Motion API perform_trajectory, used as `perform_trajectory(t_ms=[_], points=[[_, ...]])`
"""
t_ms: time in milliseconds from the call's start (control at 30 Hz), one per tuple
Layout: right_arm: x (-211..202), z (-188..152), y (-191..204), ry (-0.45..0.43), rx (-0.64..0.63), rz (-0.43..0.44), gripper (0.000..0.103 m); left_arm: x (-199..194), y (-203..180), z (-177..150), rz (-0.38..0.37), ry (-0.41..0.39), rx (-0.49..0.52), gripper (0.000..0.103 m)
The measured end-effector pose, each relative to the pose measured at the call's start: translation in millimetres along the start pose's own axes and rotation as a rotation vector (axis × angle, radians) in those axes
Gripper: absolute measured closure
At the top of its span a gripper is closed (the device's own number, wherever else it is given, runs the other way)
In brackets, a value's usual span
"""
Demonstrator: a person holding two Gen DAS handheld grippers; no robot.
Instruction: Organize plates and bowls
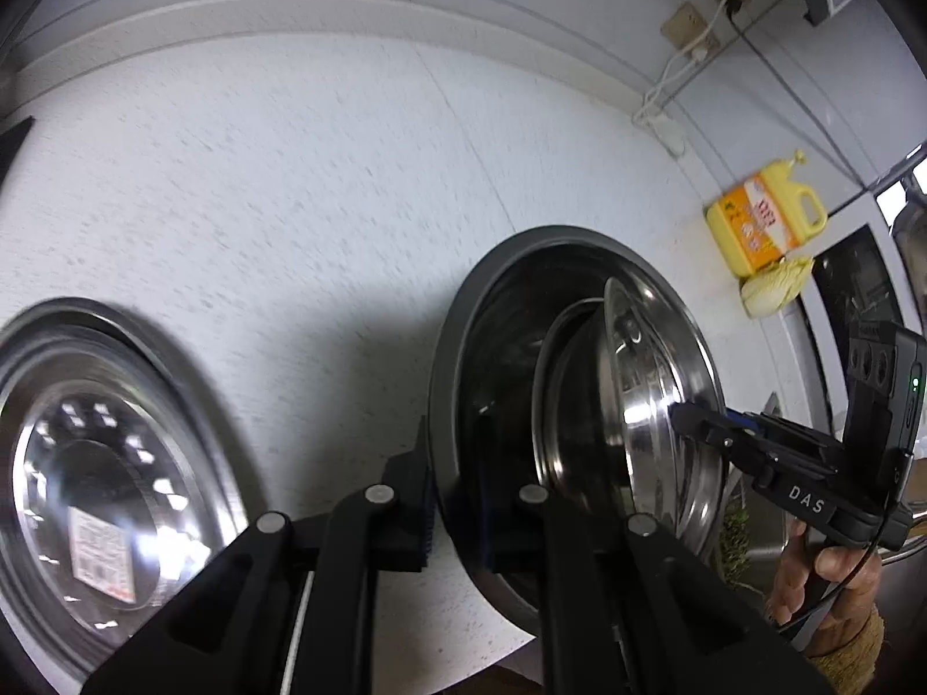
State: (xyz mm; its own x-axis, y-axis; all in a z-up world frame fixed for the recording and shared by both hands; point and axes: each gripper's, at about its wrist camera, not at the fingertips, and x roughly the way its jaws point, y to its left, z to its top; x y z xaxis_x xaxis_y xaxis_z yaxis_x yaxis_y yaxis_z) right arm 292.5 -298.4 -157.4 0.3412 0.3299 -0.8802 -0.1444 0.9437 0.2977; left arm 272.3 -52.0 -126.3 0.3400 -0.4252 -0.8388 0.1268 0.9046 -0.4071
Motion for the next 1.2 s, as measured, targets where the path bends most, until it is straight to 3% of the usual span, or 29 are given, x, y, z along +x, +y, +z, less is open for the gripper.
perform_trajectory(t_ms=[233,400,533,733,1133,1167,1200], points=[[-17.8,15.0,62.5,-0.041,-0.111,0.06,0.089,-82.4,53.5,-16.6,0.029,-0.1,-0.065,0.093],[-8.4,18.8,135.8,-0.036,-0.23,0.149,0.089,-133.5,120.7,-48.1,0.121,-0.139,-0.143,0.093],[24.8,11.1,188.0,0.014,-0.297,0.203,0.089,-143.6,173.0,-65.3,0.174,-0.122,-0.202,0.093],[68.1,0.9,217.0,0.082,-0.303,0.202,0.089,-124.5,229.9,-81.2,0.191,-0.068,-0.265,0.093],[85.1,-7.7,215.4,0.108,-0.247,0.146,0.086,-109.6,220.9,-76.0,0.183,-0.071,-0.216,0.091],[83.5,-7.4,215.4,0.101,-0.247,0.14,0.086,-110.7,218.3,-76.1,0.2,-0.085,-0.197,0.09],[82.8,-6.8,217.2,0.093,-0.248,0.137,0.085,-111.7,213.9,-75.8,0.221,-0.102,-0.179,0.082]])
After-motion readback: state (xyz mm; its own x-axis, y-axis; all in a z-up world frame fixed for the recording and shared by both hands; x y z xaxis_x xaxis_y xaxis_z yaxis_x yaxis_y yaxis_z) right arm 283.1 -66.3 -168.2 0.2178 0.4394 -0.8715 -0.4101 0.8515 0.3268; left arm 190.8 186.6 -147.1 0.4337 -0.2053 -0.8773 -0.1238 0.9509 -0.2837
